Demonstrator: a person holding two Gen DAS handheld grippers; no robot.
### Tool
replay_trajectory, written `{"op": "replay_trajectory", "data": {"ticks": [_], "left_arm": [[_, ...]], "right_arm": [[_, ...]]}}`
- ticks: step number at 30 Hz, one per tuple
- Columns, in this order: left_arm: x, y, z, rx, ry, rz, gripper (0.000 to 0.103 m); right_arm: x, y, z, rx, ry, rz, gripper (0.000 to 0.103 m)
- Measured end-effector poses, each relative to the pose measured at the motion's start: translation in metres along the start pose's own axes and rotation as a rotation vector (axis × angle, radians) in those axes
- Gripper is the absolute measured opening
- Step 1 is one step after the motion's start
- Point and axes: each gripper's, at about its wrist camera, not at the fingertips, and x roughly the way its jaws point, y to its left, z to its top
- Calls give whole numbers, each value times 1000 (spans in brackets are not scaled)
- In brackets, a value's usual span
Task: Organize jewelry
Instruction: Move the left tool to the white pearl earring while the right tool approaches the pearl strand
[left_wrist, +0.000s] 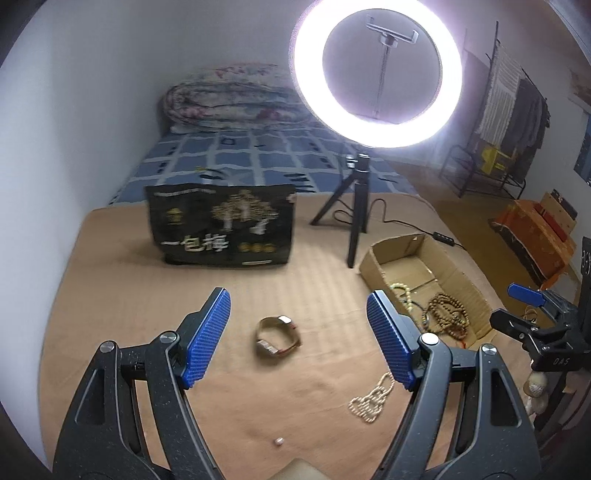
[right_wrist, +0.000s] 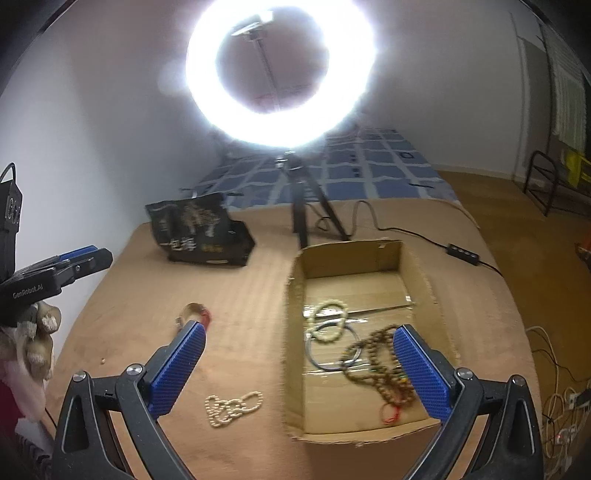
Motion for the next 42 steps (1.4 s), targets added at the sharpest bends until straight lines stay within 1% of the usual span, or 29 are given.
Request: {"op": "replay_trajectory", "data": {"ticks": [3, 5, 7, 9, 11, 13, 14, 18, 21, 22, 24, 26, 28, 31, 33, 36, 42], "left_arm": [[-10, 14, -10, -3, -5, 12, 79], [-12, 21, -19, -5, 5, 17, 79], [-12, 28, -28, -2, 23, 21, 79], [-11, 33, -39, -3, 39, 20, 79], [-10, 37, -50, -3, 62, 11, 79], [-6, 39, -62, 9, 91, 4, 79], [-4, 40, -68, 17, 104, -2, 79], [4, 39, -86, 26, 144, -31, 79], [13, 37, -100, 32, 188, -57, 78], [17, 35, -106, 37, 203, -66, 74], [24, 32, -114, 44, 231, -84, 70], [33, 28, -125, 61, 271, -103, 64], [40, 25, -134, 82, 302, -108, 50], [50, 22, -145, 104, 342, -108, 43], [54, 22, -149, 103, 356, -109, 38], [60, 24, -152, 96, 366, -112, 36], [70, 25, -158, 110, 393, -108, 33]], "right_arm": [[0, 17, -6, -28, 8, 30, 102], [2, 27, -11, -48, 17, 48, 102], [5, 39, -18, -66, 32, 66, 97], [8, 49, -26, -81, 46, 78, 96], [13, 60, -36, -92, 63, 92, 94], [21, 71, -47, -107, 91, 98, 87], [23, 75, -52, -110, 99, 95, 86], [37, 88, -74, -112, 151, 98, 85], [47, 87, -86, -87, 181, 96, 85], [51, 87, -90, -74, 191, 96, 85], [58, 87, -97, -61, 208, 93, 84], [65, 88, -103, -69, 221, 76, 83], [72, 89, -108, -70, 235, 63, 82], [81, 88, -114, -56, 249, 56, 79], [87, 87, -118, -49, 254, 34, 77], [94, 85, -123, -31, 260, 22, 73], [106, 82, -127, -22, 264, 1, 69]]}}
